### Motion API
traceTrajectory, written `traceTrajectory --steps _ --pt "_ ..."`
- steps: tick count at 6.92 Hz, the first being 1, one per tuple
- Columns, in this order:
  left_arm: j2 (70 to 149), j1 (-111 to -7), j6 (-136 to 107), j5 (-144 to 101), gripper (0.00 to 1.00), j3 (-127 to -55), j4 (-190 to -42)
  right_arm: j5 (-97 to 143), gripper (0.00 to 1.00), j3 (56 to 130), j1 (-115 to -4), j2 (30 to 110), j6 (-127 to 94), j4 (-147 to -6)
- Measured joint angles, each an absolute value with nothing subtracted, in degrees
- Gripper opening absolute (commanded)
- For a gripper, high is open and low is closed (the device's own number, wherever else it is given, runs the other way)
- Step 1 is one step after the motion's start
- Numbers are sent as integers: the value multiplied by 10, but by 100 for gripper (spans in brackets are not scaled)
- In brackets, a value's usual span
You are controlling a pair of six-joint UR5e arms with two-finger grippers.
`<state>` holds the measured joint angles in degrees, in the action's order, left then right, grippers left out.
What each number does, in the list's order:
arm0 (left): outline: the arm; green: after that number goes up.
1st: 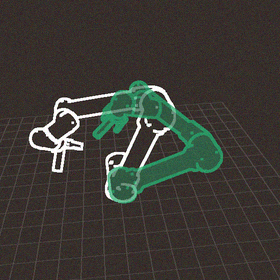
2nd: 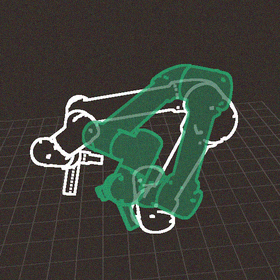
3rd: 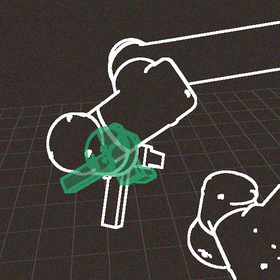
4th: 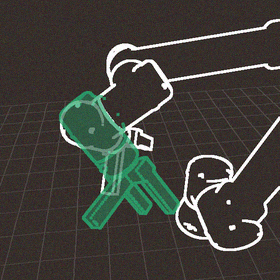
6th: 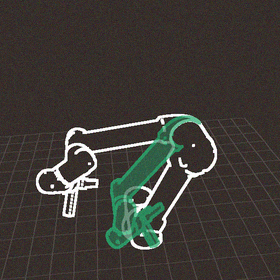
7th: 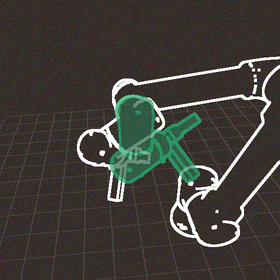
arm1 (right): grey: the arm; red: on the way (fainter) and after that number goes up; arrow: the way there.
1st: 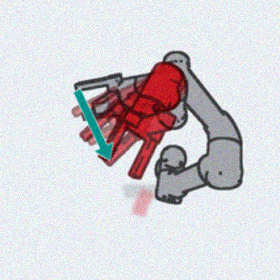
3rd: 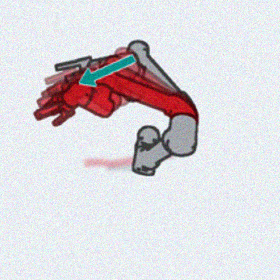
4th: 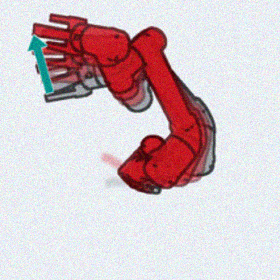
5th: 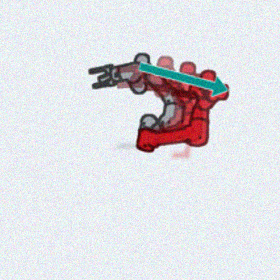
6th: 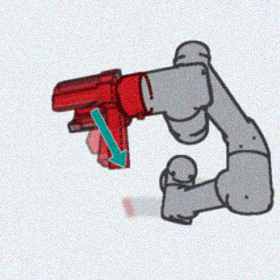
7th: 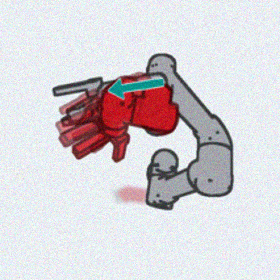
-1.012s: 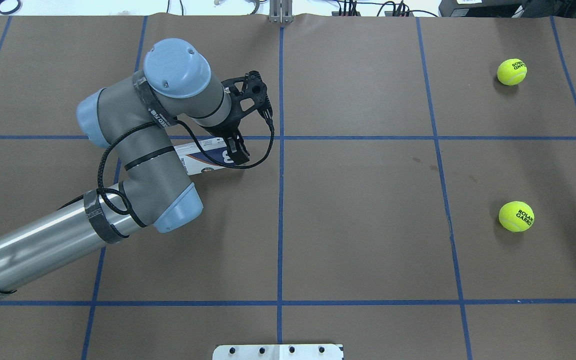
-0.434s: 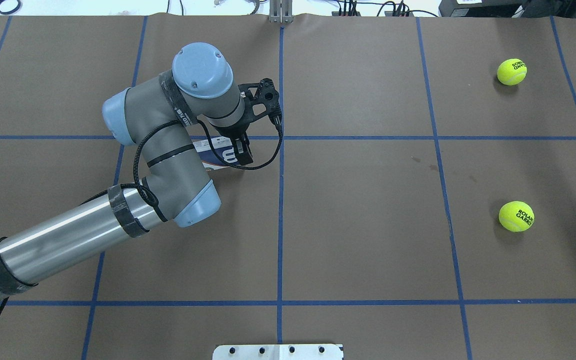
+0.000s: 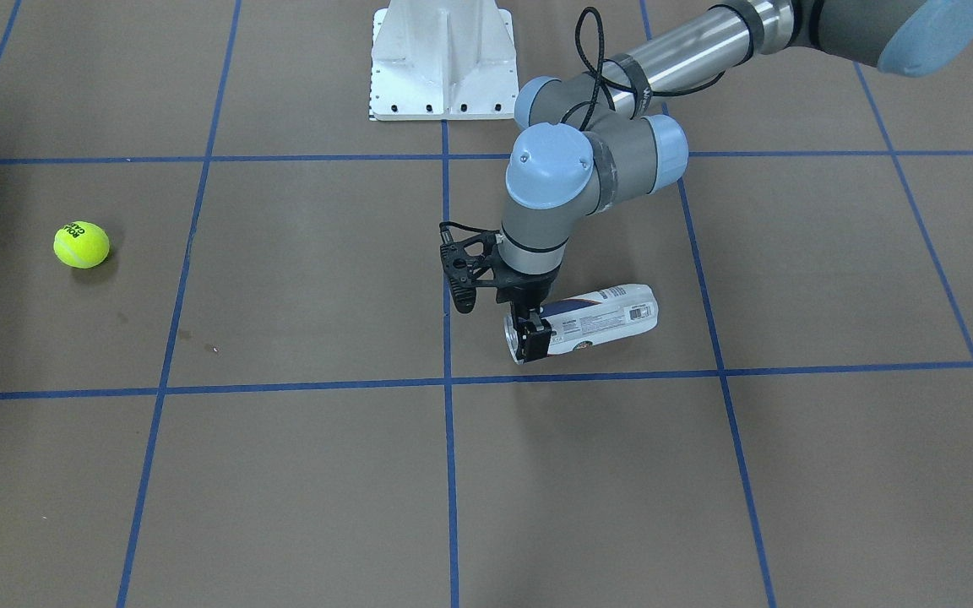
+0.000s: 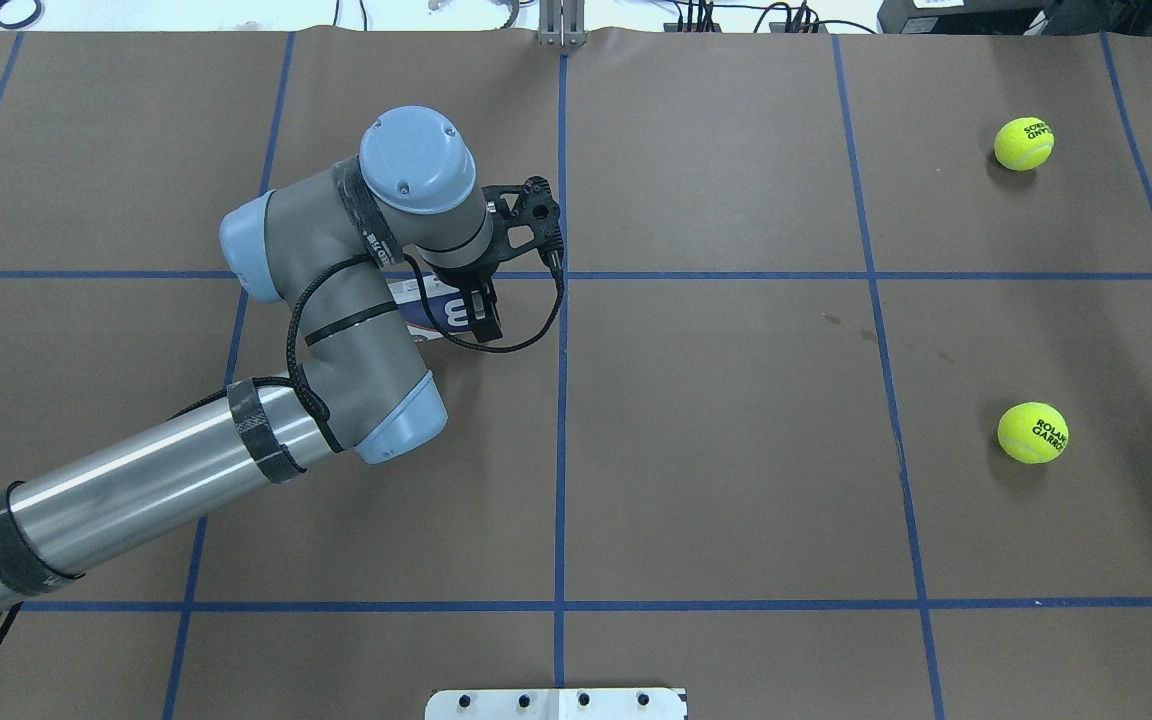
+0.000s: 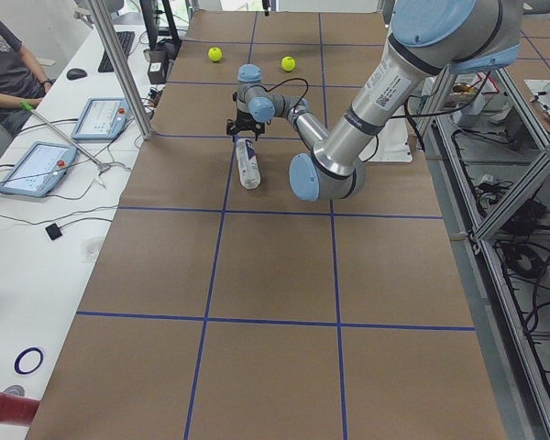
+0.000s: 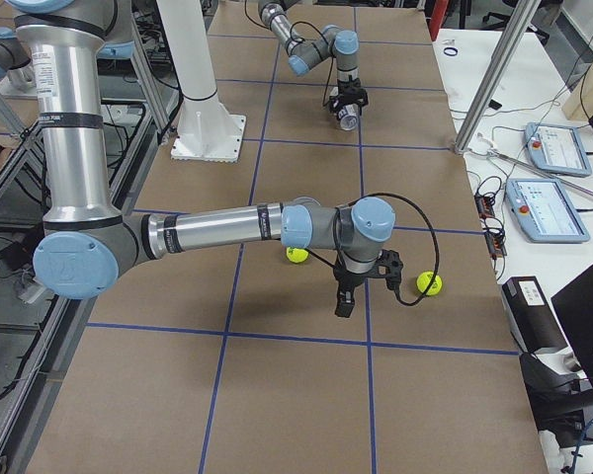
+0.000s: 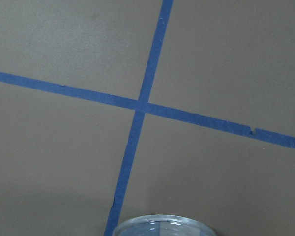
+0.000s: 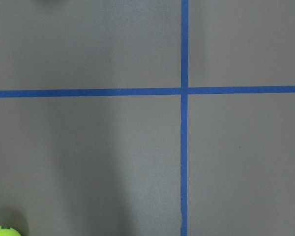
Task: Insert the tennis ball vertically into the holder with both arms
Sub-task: 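Drag the can with the left gripper toward the table center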
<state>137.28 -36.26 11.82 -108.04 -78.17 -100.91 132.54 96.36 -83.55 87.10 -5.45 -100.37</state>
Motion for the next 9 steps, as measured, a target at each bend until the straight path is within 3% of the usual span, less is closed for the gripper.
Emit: traceTrajectory --steps 9 --pt "1375 -356 129 -1064 99 -758 -1012 1325 99 954 -830 871 -54 -1003"
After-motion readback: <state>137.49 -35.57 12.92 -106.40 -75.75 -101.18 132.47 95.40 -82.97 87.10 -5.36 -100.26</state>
